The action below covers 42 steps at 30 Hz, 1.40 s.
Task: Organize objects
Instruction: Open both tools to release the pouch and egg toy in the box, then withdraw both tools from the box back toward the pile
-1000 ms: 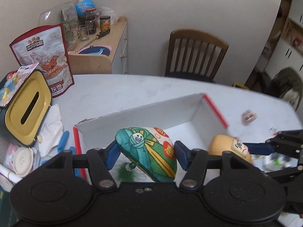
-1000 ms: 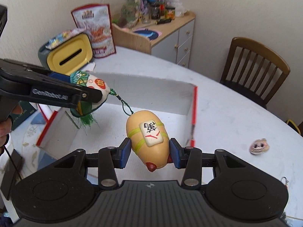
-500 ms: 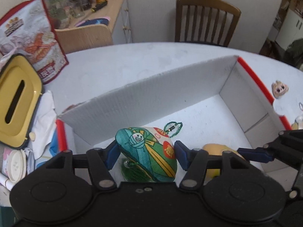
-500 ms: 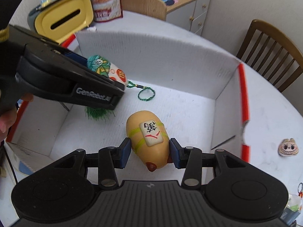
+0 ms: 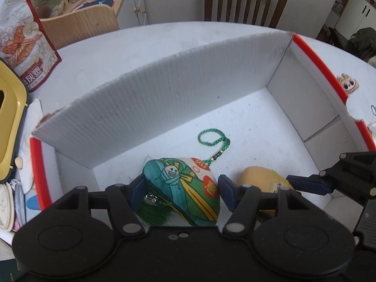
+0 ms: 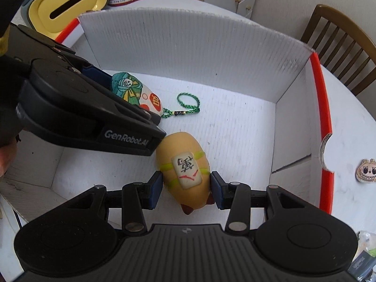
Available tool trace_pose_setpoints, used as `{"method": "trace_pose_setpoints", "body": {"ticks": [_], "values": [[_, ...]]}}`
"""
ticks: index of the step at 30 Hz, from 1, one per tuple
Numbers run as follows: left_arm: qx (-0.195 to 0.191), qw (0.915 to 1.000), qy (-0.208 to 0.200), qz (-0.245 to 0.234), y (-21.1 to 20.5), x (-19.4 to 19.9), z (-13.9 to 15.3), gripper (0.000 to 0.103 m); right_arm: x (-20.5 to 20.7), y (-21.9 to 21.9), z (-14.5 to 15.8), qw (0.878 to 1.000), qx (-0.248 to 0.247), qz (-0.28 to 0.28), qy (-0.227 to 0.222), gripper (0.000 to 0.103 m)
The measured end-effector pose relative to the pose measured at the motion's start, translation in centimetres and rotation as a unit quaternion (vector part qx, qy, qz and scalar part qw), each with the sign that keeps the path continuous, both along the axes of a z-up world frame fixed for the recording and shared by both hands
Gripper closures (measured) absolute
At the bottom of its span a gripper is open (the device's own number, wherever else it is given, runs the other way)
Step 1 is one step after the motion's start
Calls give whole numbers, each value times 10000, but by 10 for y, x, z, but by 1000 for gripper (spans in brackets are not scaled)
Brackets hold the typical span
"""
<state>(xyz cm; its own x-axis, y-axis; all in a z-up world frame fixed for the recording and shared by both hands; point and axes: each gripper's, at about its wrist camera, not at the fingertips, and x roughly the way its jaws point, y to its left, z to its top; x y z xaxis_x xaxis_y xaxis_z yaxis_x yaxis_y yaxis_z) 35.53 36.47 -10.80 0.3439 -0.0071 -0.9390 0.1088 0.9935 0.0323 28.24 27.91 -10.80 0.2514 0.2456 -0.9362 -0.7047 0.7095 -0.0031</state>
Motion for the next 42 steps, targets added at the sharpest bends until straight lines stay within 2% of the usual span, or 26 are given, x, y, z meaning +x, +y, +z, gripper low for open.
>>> {"method": "trace_pose_setpoints", "body": {"ticks": [4,6,9,12,21,29,42], "values": [[-47,10000,52,28,-2,0,-2,37,-1,-3,2,10000,69,-24,13,58],[-49,10000,62,57,-2,-1,-2,29,-1,-6,4,9999,101,-26,17,58],[-51,10000,-12,47,-3,-4,3,25,-2,-11,9,9998,200,-32,-2,56],[-118,9998,-92,113,-3,-6,11,24,-2,-18,16,9995,316,-46,-19,44],[-375,9980,-447,236,-7,-26,40,22,-16,-45,52,9966,811,-99,-101,43],[-528,9945,-855,295,-19,-58,74,22,-36,-78,89,9917,1262,-101,-230,43],[-668,9868,-1460,224,-73,-121,125,22,-76,-158,142,9813,1861,-107,-482,43]]}}
